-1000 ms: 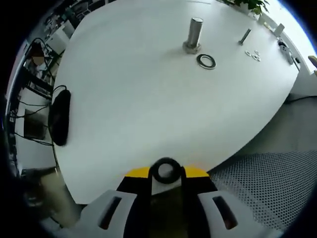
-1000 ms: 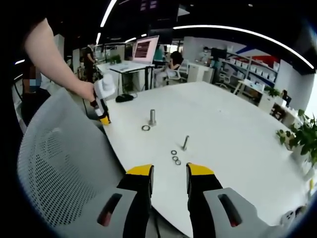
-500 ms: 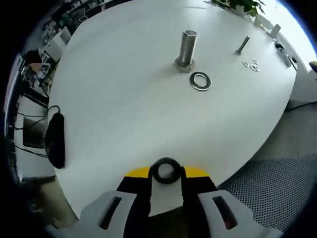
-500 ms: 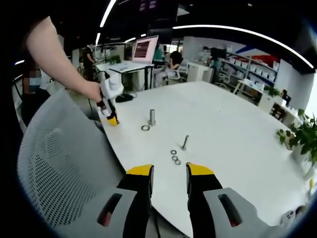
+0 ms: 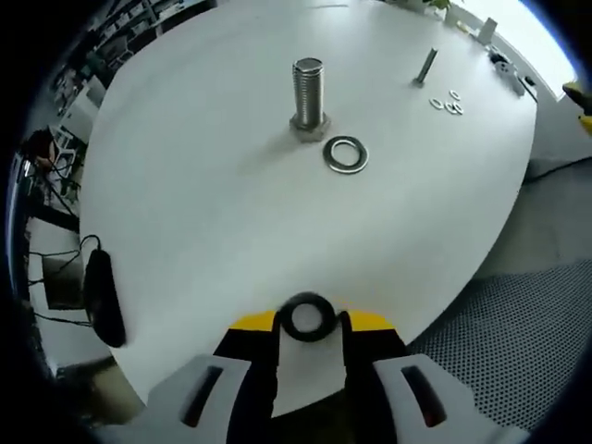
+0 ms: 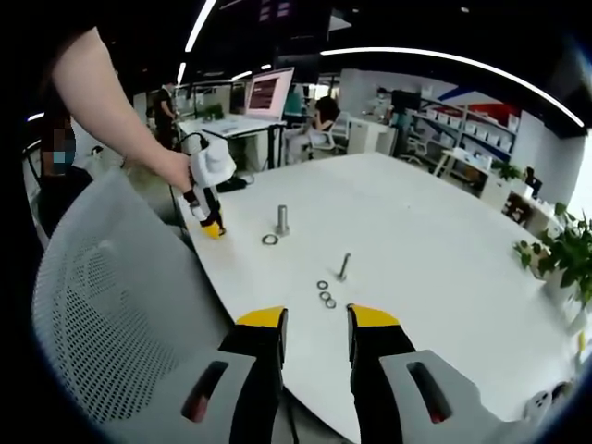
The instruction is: Place the washer onto the threaded stud by aligning its center hole with the stud, sliding it down to the base, and recovering from edge contact or off-axis alignment until the washer reaches the visible bottom stop.
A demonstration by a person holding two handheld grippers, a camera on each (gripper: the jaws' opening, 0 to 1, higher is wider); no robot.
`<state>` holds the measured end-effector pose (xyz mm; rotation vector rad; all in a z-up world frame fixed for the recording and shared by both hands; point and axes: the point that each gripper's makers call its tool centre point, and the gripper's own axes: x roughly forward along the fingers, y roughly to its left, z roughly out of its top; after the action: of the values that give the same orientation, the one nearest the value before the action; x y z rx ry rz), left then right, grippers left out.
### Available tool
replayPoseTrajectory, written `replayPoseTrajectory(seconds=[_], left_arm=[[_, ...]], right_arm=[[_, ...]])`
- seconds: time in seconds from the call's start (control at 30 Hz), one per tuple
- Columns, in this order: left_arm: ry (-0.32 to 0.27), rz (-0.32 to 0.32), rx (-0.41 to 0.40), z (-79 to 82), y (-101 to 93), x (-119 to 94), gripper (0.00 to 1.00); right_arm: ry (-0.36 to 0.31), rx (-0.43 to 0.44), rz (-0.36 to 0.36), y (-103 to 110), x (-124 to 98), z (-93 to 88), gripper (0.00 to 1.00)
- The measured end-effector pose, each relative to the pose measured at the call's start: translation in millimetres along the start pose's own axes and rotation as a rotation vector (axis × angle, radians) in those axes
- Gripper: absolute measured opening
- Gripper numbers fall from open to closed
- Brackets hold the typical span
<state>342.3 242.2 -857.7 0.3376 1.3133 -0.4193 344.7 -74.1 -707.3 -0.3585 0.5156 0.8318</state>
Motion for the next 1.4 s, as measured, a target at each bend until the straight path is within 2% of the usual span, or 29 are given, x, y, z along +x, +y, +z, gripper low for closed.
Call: replayPoseTrajectory(seconds=[0.1, 0.2, 0.53, 0.8, 1.07, 1.2, 1.4], left_arm=[[0.001, -0.008, 0.032, -1.9, 0.7, -0.3, 0.24], [-0.031, 0.003, -0.022, -0.5, 3.7, -1.1, 0.22], [0.001, 0.021, -0.02, -0.1, 2.4, -1.2, 0.2], [-0.038, 0.027, -0.054, -0.2, 2.8, -1.1, 0.2], [-0.053, 0.01, -0.003, 15.7, -11.0, 3.0, 0.2], [-0.068, 0.008, 0.05, 24.8, -17.0, 3.9, 0.2], [-0.095, 0.006, 0.057, 38.9, -16.2, 1.3, 0.2]], right_arm=[[-0.001, -0.001, 0.001, 0.4, -0.1, 0.3, 0.28], [-0.002, -0.002, 0.0, 0.2, -0.1, 0.5, 0.28], [-0.002, -0.004, 0.004, 0.9, 0.0, 0.5, 0.28], [-0.001, -0.005, 0.005, 1.2, -0.1, 0.2, 0.28], [0.0, -0.005, 0.006, 1.3, 0.1, 0.0, 0.28], [-0.002, -0.001, 0.002, 0.4, -0.3, 0.2, 0.28], [0.0, -0.004, 0.002, 0.5, 0.0, 0.0, 0.28]])
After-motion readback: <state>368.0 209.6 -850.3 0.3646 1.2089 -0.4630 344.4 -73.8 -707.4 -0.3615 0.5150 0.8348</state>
